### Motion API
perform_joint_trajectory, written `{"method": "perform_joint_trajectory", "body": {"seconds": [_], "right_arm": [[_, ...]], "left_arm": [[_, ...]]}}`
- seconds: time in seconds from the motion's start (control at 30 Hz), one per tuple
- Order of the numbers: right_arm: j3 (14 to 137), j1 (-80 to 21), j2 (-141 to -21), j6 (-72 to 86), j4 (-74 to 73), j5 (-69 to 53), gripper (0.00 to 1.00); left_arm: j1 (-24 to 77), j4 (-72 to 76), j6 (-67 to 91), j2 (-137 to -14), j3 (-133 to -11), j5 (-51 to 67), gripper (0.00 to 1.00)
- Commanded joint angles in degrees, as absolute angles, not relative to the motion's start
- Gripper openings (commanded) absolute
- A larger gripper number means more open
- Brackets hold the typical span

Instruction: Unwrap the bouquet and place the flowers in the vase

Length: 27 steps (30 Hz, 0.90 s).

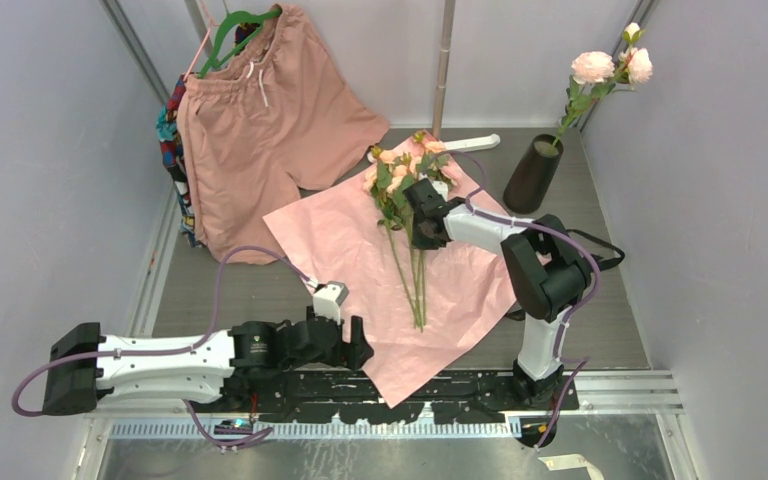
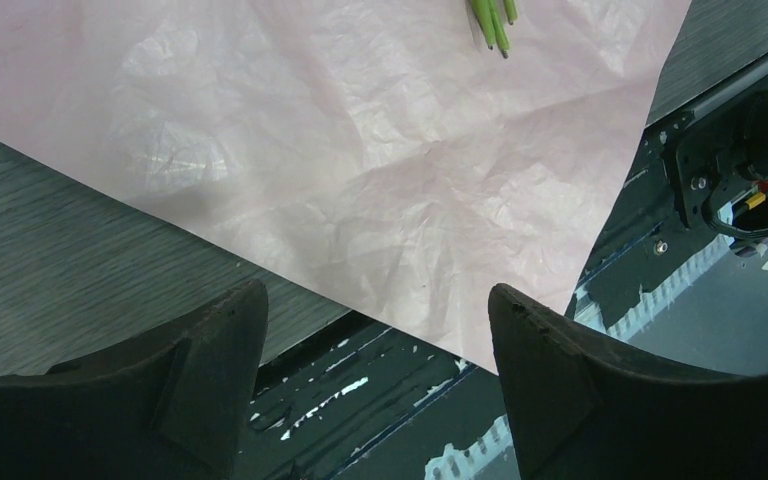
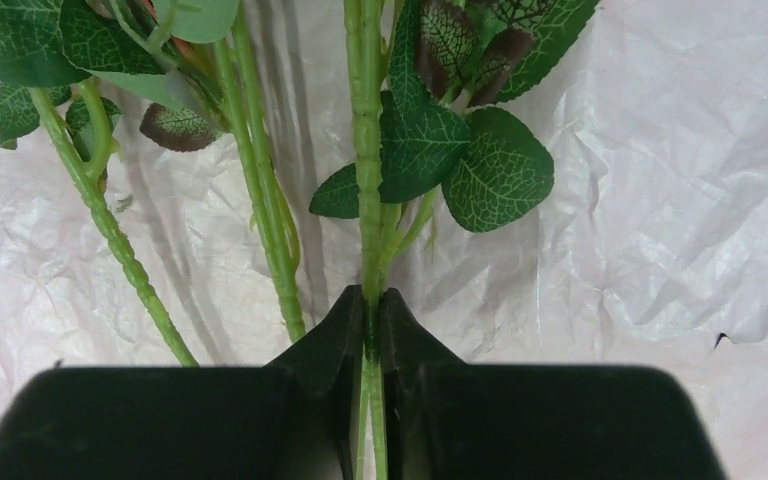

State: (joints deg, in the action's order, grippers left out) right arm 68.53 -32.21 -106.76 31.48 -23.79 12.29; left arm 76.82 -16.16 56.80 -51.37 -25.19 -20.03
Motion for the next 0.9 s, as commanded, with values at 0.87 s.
{"method": "perform_joint_trajectory", "body": {"seconds": [0.87], "right_arm": [[70.20,-32.12,-103.51,31.19,-22.96,10.67,0.27]], "left_arm": [[76.89,-10.13,55.80,-54.73,-25.19,-20.27,0.82]]}}
